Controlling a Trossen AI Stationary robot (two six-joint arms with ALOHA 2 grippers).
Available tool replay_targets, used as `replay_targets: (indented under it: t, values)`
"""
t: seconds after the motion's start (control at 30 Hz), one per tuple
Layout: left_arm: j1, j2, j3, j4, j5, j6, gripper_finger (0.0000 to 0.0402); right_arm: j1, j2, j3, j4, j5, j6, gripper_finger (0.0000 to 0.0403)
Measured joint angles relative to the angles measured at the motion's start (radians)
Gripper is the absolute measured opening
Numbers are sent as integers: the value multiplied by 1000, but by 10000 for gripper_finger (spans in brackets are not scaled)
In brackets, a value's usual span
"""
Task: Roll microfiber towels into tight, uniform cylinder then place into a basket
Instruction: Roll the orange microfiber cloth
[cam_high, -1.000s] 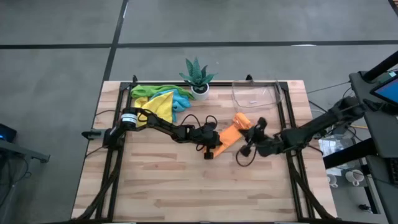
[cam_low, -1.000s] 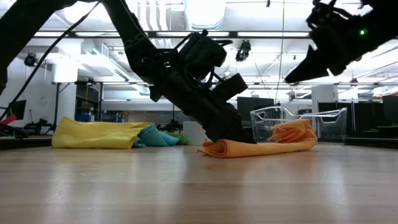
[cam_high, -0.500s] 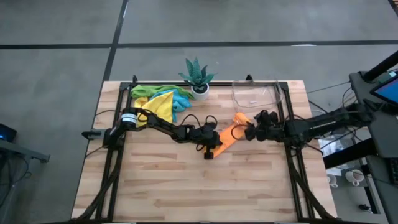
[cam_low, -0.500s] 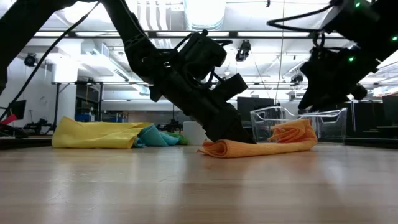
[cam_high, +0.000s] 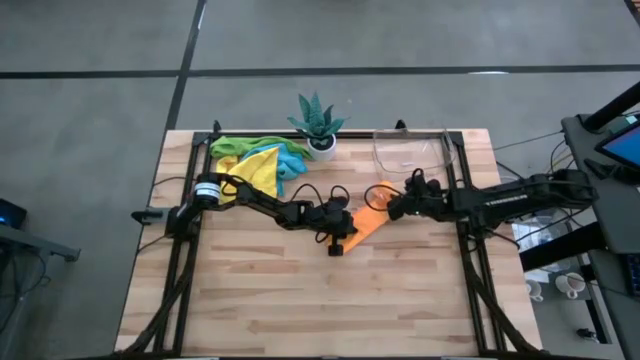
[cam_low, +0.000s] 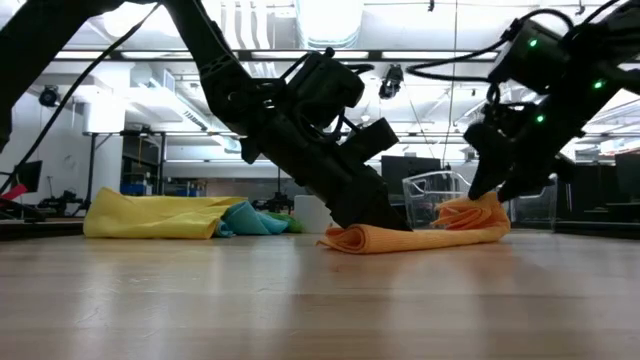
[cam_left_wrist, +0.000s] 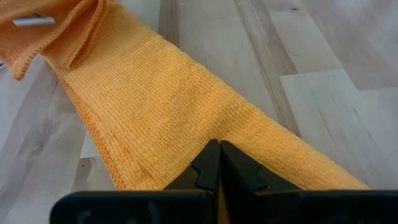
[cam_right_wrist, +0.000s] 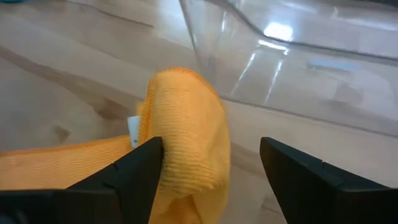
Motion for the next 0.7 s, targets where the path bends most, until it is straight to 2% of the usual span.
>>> replay_targets:
  t: [0.23, 0.37, 0.5, 0.7]
  values:
    - [0, 0, 0, 0, 0, 0, 0, -7, 76, 9, 68, -45, -31, 250]
    - [0, 0, 0, 0, 0, 0, 0, -6, 92, 9, 60, -59, -30, 224]
    - [0, 0, 0, 0, 0, 0, 0, -4, 98, 8, 59, -63, -35, 172]
    - [0, -3, 0, -1, 0, 1, 0, 33, 105, -20, 59, -63, -35, 68]
